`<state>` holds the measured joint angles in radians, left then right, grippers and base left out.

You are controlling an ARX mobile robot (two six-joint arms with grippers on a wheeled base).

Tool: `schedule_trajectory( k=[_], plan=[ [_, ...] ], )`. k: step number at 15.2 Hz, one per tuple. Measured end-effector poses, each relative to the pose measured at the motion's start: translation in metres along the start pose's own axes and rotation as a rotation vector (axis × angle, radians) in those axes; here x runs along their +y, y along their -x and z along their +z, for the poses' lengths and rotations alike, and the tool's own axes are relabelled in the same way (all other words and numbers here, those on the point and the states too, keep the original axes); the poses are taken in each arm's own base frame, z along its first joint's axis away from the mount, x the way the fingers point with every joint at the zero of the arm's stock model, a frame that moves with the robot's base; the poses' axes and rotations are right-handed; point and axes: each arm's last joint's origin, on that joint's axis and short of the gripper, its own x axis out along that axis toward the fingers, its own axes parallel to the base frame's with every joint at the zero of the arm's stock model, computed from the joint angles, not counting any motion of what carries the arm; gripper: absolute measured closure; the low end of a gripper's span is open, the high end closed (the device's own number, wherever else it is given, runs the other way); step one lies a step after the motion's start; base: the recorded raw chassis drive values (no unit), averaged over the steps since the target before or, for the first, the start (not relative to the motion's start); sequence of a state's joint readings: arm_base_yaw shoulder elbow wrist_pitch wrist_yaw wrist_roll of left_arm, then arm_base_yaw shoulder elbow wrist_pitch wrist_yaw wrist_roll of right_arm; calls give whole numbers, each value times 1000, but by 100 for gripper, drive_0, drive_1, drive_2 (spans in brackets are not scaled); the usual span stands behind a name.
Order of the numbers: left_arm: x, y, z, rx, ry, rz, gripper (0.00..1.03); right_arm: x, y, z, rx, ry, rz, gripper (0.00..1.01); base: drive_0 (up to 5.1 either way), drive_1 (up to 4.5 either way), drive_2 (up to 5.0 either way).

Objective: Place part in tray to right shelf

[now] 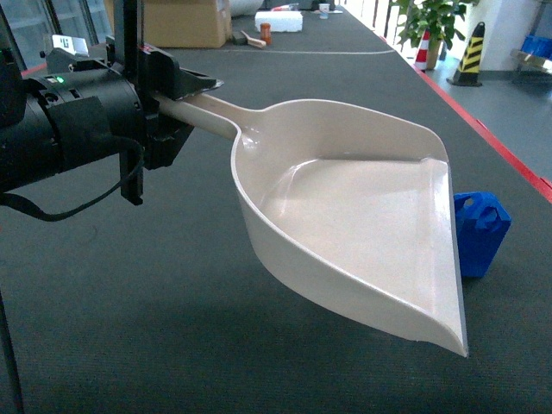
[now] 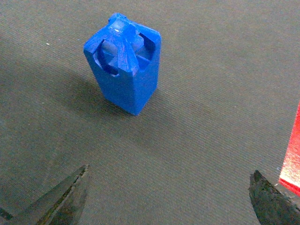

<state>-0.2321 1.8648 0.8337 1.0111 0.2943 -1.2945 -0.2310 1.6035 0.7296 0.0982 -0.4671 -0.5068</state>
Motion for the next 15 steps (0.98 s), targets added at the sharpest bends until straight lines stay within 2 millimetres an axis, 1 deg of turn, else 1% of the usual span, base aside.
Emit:
schedule_trajectory(
  k=[2, 4, 7, 8, 11, 12, 13, 14, 15],
  plan=[
    [0, 0, 0, -1, 0, 0, 88, 4, -25, 3, 29, 12, 57, 3, 0, 0, 0],
    [0, 0, 0, -1, 0, 0, 88, 8, -45, 9, 29, 35, 88, 3, 0, 0, 0],
    [0, 0, 0, 0, 0, 0, 89, 15, -71, 16, 23, 55, 83, 3, 0, 0, 0],
    [0, 0, 0, 0, 0, 0, 89, 19, -81, 19, 17, 56, 86, 3, 0, 0, 0],
    [0, 0, 0, 0, -1, -1, 89, 36, -118, 30, -22, 69, 27, 3, 0, 0, 0],
    [0, 0, 0, 0, 0, 0, 89, 42, -127, 32, -31, 62, -7, 4, 0, 0, 0],
    [0, 0, 0, -1, -1, 0, 89, 48, -131, 32, -33, 45, -36, 12, 0, 0, 0],
    [0, 0, 0, -1, -1, 0, 89, 51, -132, 32, -45, 20, -38, 21, 0, 0, 0],
    [0, 0, 0, -2, -1, 1, 89, 51, -126, 32, -54, -11, -62, 32, 0, 0, 0]
  ],
)
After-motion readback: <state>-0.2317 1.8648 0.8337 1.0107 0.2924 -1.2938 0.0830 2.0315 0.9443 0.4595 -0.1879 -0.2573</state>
